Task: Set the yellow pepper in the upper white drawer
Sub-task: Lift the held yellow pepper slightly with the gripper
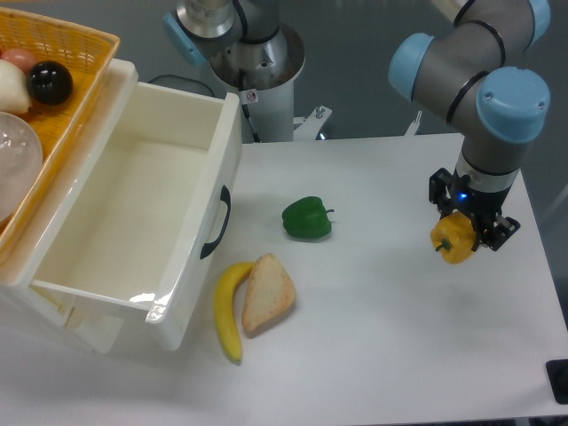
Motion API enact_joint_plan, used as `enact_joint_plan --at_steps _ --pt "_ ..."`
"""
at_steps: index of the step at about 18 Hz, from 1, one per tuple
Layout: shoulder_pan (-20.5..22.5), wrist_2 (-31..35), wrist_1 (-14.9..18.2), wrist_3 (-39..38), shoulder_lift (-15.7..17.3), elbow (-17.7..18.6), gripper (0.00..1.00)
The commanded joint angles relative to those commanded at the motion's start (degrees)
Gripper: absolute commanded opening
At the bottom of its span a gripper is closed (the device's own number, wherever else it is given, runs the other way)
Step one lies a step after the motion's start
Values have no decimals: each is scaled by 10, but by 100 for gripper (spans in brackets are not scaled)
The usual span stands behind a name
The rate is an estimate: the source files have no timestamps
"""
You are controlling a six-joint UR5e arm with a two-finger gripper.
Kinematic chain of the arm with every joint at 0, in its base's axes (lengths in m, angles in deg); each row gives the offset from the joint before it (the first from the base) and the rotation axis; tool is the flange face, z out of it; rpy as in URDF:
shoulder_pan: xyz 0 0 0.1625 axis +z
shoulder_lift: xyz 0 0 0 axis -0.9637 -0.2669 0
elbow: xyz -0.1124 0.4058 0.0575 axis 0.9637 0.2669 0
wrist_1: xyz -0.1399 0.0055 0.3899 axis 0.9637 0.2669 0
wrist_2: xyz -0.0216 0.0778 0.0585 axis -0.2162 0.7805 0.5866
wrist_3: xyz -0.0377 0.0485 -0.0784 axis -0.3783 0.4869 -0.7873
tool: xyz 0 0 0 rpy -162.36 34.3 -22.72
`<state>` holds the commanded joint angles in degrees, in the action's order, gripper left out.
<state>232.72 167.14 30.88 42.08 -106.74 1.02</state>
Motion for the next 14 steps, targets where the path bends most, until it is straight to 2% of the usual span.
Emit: enact_joint_plan --at_steps 7,10,14 --pt "3 -4 -1 0 5 11 45" --pt "3 -25 0 -1 7 14 45" --pt "3 -64 14 -4 37 33 45"
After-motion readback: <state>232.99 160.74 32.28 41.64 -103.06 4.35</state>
